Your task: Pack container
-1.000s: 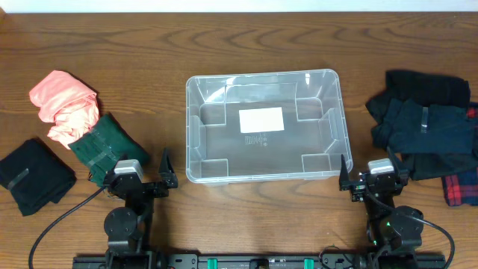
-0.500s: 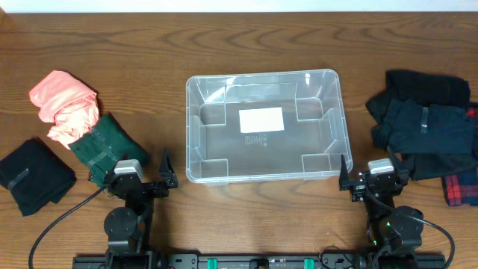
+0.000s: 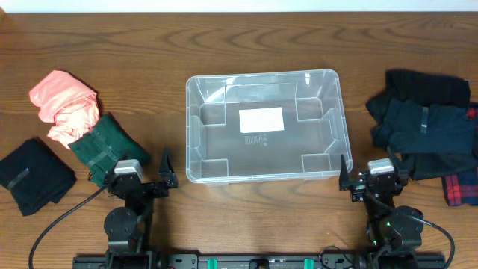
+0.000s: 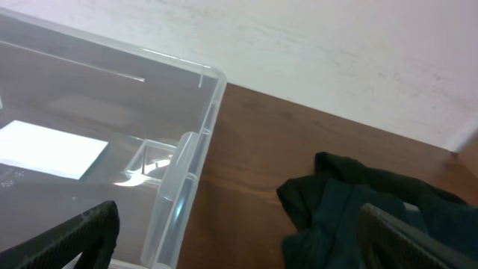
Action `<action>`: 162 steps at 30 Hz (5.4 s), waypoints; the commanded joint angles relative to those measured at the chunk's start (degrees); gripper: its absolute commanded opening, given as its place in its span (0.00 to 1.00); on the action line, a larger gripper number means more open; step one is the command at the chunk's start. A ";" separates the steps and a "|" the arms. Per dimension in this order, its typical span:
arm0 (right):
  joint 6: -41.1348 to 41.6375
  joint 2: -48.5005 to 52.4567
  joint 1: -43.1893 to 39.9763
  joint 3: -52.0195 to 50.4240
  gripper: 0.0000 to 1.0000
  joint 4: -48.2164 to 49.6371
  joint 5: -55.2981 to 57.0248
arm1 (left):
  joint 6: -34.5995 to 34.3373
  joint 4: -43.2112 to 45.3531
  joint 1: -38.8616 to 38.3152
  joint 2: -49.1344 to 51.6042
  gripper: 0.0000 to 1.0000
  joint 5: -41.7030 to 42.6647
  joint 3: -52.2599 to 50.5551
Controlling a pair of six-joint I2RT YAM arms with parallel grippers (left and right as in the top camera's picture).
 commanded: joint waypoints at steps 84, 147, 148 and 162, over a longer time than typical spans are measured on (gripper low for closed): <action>10.23 84.50 -5.62 60.30 0.01 -28.46 35.67 | -2.93 -41.59 -0.26 50.31 0.98 1.44 52.09; 0.74 85.99 -8.79 65.05 0.99 -35.63 29.31 | -2.93 -42.01 -0.26 50.34 0.98 1.44 52.09; 0.79 88.59 -9.77 65.05 0.99 -35.85 30.84 | -2.93 -42.01 -0.26 50.31 0.98 1.44 52.09; 3.06 111.58 -12.87 65.05 0.99 -30.36 38.23 | -2.93 -41.99 -0.26 50.31 0.98 1.44 52.09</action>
